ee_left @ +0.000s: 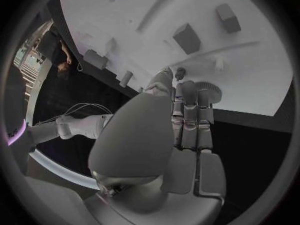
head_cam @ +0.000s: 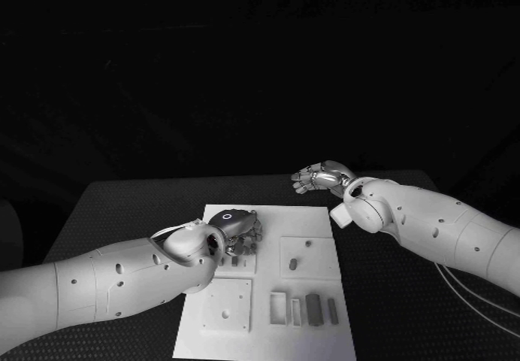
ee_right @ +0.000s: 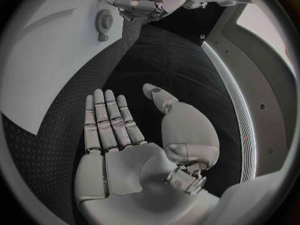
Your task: Assemble the parts on the task board
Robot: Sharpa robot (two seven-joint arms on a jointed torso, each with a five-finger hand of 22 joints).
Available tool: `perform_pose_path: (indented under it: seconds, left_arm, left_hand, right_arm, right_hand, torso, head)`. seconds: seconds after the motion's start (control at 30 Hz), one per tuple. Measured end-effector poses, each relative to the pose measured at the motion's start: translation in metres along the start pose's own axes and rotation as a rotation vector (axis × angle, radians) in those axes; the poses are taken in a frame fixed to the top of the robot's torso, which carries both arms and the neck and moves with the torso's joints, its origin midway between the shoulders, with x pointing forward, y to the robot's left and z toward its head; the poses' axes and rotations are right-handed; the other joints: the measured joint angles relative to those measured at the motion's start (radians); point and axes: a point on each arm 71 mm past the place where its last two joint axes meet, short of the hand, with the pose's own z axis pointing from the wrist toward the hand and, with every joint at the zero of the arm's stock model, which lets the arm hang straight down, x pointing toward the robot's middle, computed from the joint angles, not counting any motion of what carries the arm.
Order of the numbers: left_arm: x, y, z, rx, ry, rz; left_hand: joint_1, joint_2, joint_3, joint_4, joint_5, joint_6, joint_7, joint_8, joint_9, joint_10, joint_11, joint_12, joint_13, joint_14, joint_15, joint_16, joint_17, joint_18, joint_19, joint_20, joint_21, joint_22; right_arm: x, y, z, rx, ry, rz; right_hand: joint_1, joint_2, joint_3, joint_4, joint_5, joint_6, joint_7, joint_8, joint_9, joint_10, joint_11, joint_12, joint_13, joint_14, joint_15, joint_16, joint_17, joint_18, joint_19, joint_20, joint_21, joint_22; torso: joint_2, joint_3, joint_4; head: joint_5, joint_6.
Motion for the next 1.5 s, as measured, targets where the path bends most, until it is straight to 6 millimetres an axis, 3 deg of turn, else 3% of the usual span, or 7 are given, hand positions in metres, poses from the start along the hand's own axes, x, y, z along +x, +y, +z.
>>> perform_pose_path:
  seconds: [0.13, 0.57, 0.77, 1.5]
  left_arm:
    - [0.0012, 0.0001, 0.0006, 0.0, 0.003, 0.004]
    - [0.0043, 0.0004, 0.0037, -0.008, 0.025, 0.02]
    - [0.0047, 0.0021, 0.0048, -0.016, 0.037, 0.03]
    - [0.006, 0.0081, 0.0057, -0.042, 0.044, 0.041]
  left_hand:
    - [0.0, 0.0, 0.007, 0.0, 0.038, 0.004, 0.004, 0.0, -0.003, 0.01, 0.002, -0.007, -0.006, 0.0, 0.0, 0.011, 0.0, 0.0, 0.0, 0.0, 0.0, 0.006]
    - [0.0, 0.0, 0.007, 0.0, 0.033, 0.007, 0.007, 0.0, -0.004, 0.011, 0.003, -0.011, -0.01, 0.0, 0.0, 0.019, 0.0, 0.0, 0.004, -0.004, 0.0, 0.01]
    - [0.004, 0.017, 0.015, -0.002, 0.02, 0.007, 0.018, -0.005, -0.009, 0.018, 0.01, -0.011, -0.012, 0.003, 0.004, 0.026, 0.0, 0.0, 0.004, -0.004, 0.0, 0.013]
    - [0.009, 0.03, 0.025, -0.001, 0.02, 0.003, 0.021, -0.011, -0.018, 0.022, 0.014, -0.015, -0.019, 0.007, 0.007, 0.034, -0.001, 0.0, 0.004, -0.004, 0.0, 0.018]
  right_arm:
    - [0.0003, 0.0002, 0.0, 0.0, 0.001, 0.0]
    - [0.001, 0.0005, 0.0002, -0.002, 0.002, 0.0]
    - [0.0006, 0.0004, -0.0001, -0.001, 0.002, 0.0]
    - [0.0005, 0.0004, -0.0002, -0.002, 0.002, 0.0]
  right_hand:
    - [0.0, 0.0, 0.0, 0.0, 0.0, 0.0, 0.0, 0.0, 0.0, 0.0, 0.0, 0.0, 0.0, 0.0, 0.0, 0.0, 0.0, 0.0, 0.0, 0.0, 0.0, 0.0]
    - [0.0, 0.0, 0.0, 0.0, 0.0, 0.0, 0.0, 0.0, 0.0, 0.0, 0.0, 0.0, 0.0, 0.0, 0.0, 0.0, 0.0, 0.0, 0.0, 0.0, 0.0, 0.001]
    - [0.0, 0.0, 0.0, 0.0, 0.0, 0.0, 0.0, 0.0, 0.0, 0.0, 0.0, 0.0, 0.0, 0.0, 0.0, 0.0, 0.0, 0.0, 0.0, 0.0, 0.0, 0.001]
    - [0.0, 0.0, 0.0, 0.0, 0.0, 0.0, 0.0, 0.0, -0.001, 0.0, 0.0, 0.0, 0.0, 0.0, 0.0, 0.0, -0.001, 0.0, 0.0, 0.0, -0.004, 0.002]
  torso:
    - [0.0, 0.0, 0.0005]
    - [0.0, -0.0005, 0.0008]
    - [0.0, -0.0004, 0.0005]
    - [-0.001, 0.0, 0.0009]
  head:
    - [-0.001, -0.001]
    - [-0.002, -0.003]
    - [-0.003, -0.005]
    - [-0.005, -0.006]
